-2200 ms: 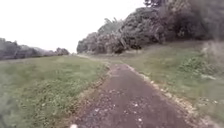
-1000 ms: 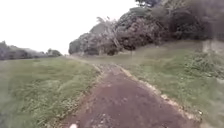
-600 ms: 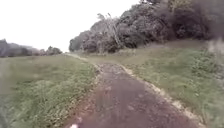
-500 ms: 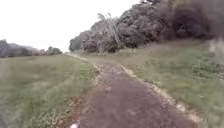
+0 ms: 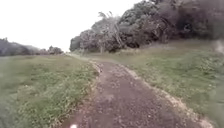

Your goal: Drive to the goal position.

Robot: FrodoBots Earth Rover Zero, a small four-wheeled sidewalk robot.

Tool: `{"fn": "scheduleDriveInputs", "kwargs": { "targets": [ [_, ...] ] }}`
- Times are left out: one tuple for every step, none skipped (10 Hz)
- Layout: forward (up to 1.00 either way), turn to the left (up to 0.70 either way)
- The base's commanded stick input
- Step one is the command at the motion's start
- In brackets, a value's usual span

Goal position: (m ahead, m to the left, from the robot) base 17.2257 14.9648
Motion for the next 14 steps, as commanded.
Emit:
{"fn": "scheduleDriveInputs", "kwargs": {
  "targets": [
    [0.85, -0.02],
    [0.85, -0.02],
    [0.85, -0.02],
    [0.85, -0.02],
    [0.85, -0.02],
    [0.85, -0.02],
    [0.85, -0.02],
    [0.85, -0.02],
    [0.85, -0.02],
    [0.85, -0.02],
    [0.85, -0.04],
    [0.85, -0.24],
    [0.85, -0.25],
    [0.85, -0.05]
  ]
}}
